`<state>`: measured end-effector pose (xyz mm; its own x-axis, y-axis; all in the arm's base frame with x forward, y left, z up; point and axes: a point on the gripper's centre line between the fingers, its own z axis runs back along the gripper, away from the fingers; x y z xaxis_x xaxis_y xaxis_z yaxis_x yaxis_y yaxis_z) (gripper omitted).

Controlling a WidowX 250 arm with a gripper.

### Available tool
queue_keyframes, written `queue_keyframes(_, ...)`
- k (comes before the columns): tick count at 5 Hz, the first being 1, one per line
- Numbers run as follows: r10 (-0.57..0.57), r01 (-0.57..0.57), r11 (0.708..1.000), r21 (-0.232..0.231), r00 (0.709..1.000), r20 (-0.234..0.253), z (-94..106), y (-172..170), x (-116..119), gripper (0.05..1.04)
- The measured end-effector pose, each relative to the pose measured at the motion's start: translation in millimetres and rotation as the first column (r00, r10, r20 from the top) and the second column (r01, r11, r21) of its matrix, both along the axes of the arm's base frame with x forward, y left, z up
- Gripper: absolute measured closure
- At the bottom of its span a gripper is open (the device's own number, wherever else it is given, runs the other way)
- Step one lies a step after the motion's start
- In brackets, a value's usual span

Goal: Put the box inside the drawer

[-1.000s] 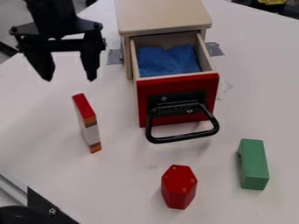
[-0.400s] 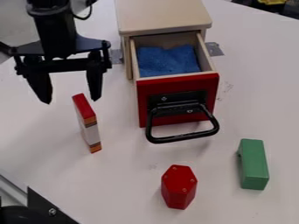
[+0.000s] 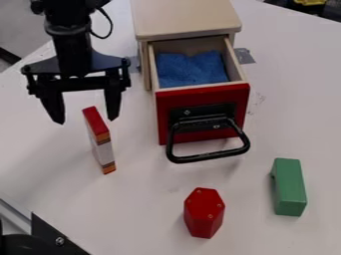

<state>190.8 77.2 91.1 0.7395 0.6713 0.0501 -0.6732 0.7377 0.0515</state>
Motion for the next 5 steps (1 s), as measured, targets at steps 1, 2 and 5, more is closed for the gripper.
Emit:
queue_keyframes(1,0.023,-0.023,1.000,0.017,1.000,-0.001,-8.3,4,5,0.084)
queue_keyframes(2,0.041,-0.041,0.999,0.026,0.999,-0.004,-14.3,5,5,0.084)
queue_keyframes(5,0.065,-0.062,0.995,0.076,0.998,-0.028,-41.2,4,-14,0.120)
